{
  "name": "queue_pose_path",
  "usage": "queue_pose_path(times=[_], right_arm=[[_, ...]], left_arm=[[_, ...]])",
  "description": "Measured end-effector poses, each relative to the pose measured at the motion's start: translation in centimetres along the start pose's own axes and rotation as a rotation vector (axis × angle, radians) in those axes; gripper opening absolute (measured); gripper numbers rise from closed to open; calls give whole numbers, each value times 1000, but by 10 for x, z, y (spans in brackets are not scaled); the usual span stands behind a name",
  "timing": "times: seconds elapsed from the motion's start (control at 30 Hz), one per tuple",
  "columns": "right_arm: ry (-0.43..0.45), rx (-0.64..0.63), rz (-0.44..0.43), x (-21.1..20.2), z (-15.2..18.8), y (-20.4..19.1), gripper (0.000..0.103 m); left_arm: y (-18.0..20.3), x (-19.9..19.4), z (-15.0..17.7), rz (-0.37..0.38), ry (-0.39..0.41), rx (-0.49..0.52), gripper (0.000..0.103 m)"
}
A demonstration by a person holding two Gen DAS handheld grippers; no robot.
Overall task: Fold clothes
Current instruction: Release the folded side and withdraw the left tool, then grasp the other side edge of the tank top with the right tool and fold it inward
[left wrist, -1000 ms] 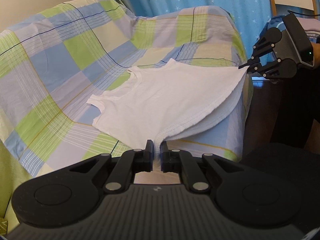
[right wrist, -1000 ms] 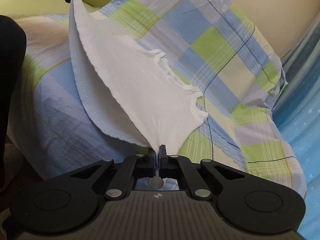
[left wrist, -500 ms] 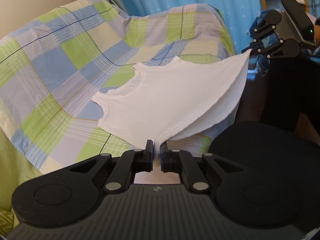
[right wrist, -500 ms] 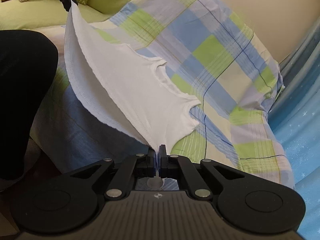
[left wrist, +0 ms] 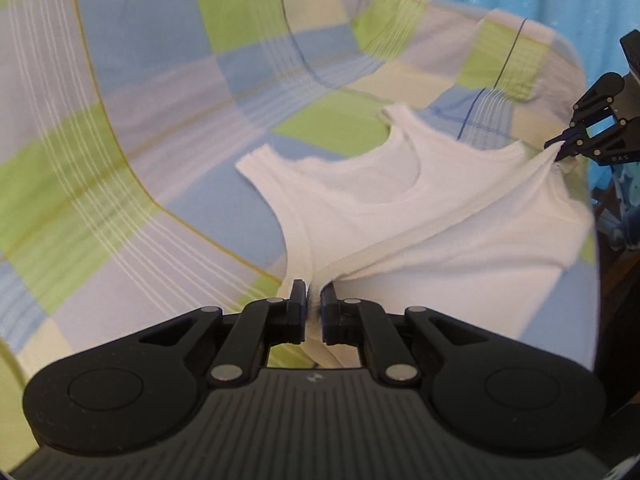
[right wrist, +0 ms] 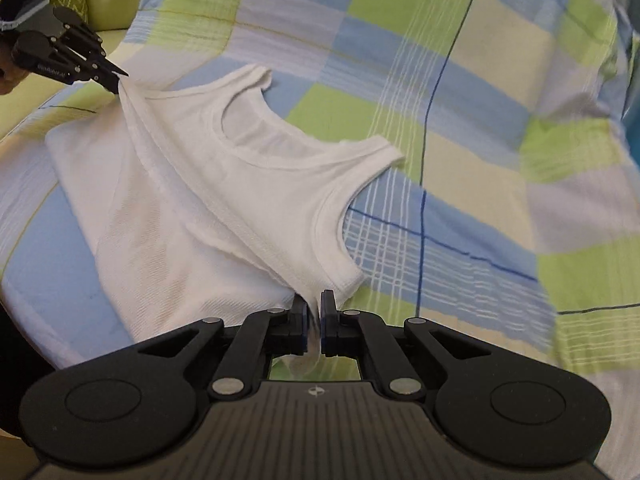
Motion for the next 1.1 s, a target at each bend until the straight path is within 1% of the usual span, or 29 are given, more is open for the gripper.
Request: queue_pose_path(times=[0.07, 0.1, 0.13, 0.17, 0.27, 0.33, 0.37, 0.43, 0.53, 0.7, 0.83, 0.93, 0.97, 1.0, 1.1], right_arm=[[-9, 67, -30, 8, 2, 14, 23], [0, 116, -49, 7, 3, 23, 26], [10, 165, -67, 6, 4, 32, 28], [26, 229, -85, 4, 7, 42, 30], [79, 423, -134, -6, 16, 70, 41], [116, 514, -170, -14, 23, 81, 42], [133, 542, -175, -17, 26, 84, 44], [160, 578, -178, -21, 33, 84, 44], [189, 603, -190, -26, 45, 76, 45], [228, 632, -209, -19, 59, 58, 45], [260, 643, -208, -12, 64, 47, 46], [276, 644, -196, -4, 65, 42, 47], [279, 637, -187, -2, 64, 40, 47], [288, 630, -173, 0, 64, 39, 47], [312, 672, -183, 7, 64, 44, 47]], left_arm=[[-2, 9, 2, 2, 0, -13, 10], [-6, 10, 2, 5, 7, -32, 12], [-10, 9, 3, 5, 14, -55, 13], [-14, 8, 3, 6, 21, -79, 17], [-28, 4, 5, 4, 43, -150, 18], [-37, -2, 7, -2, 55, -201, 19], [-40, -6, 9, -4, 63, -219, 21], [-43, -15, 14, -7, 79, -244, 23], [-39, -22, 21, 17, 93, -249, 29], [-33, -11, 27, 50, 94, -269, 29], [-31, -3, 25, 71, 128, -284, 29], [-29, -5, 24, 73, 153, -279, 28], [-29, -6, 24, 73, 161, -278, 18], [-28, -6, 24, 74, 169, -276, 4], [-27, -8, 23, 75, 193, -271, 3]])
Point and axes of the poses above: each gripper's, at about its wrist camera, not at the fingertips, and x roughly the way its jaws point, y to its right, z to its underside, the point moved 2 cm from there along x, roughly the way its jaws point, and after that the axes turned 2 degrees about -z, right-handed, at the moved point
